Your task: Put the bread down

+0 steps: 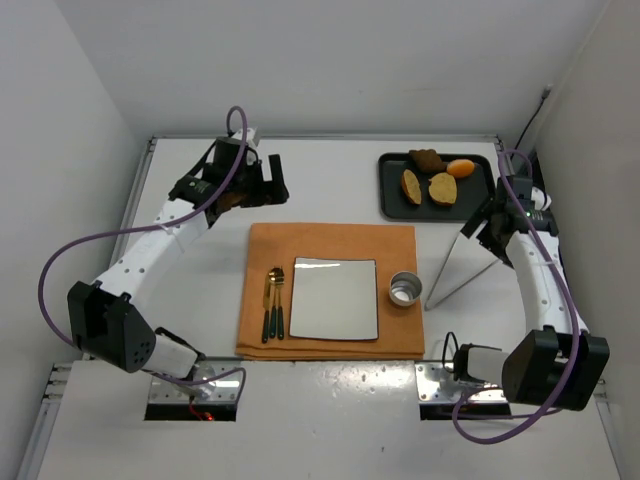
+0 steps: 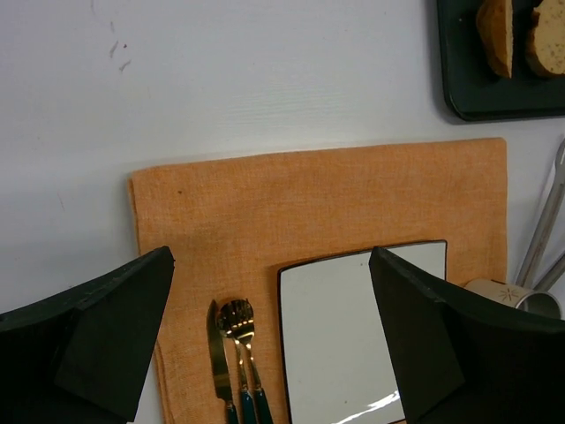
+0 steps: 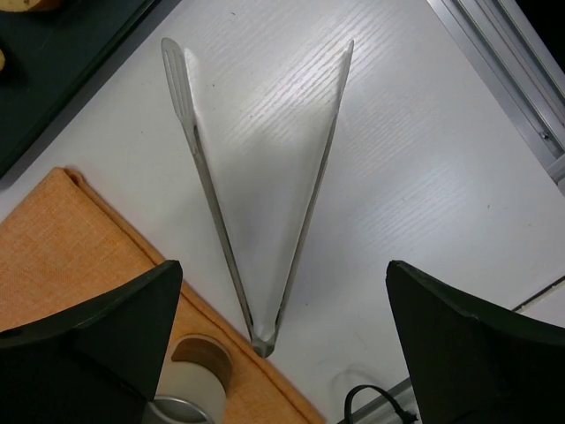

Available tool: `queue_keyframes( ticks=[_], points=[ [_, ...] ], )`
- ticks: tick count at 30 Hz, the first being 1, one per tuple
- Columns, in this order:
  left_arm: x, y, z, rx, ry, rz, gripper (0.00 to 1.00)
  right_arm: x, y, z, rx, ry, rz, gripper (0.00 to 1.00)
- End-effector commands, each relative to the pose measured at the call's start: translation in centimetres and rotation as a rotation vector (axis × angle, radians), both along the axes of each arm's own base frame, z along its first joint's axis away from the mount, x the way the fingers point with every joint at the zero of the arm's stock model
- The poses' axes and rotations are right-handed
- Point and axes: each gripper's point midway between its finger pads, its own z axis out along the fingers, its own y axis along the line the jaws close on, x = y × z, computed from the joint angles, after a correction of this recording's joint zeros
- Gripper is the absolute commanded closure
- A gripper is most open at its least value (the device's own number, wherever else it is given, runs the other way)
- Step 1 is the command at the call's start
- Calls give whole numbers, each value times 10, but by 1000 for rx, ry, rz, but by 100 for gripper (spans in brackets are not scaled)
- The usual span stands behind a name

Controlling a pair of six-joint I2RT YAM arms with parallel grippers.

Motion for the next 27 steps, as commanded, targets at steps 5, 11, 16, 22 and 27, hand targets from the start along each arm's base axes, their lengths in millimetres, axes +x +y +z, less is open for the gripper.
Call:
queue_keyframes(
  ticks=[5,11,16,22,27],
  points=[
    [6,6,19,39,-57,80,1,0,-11,6,-45,0,-59,1],
    [6,13,25,101,-85,154,1,4,14,-16,119,0,-31,1],
    [3,15,23,120,-89,162,1,-3,62,-54,333,-56,78,1],
    [2,-3,3,143,-29,55,1,-30,72,-93,369,18,92,1],
    [5,-4,-1,149,-19,54,1,-28,77,-103,381,27,134,1]
  ],
)
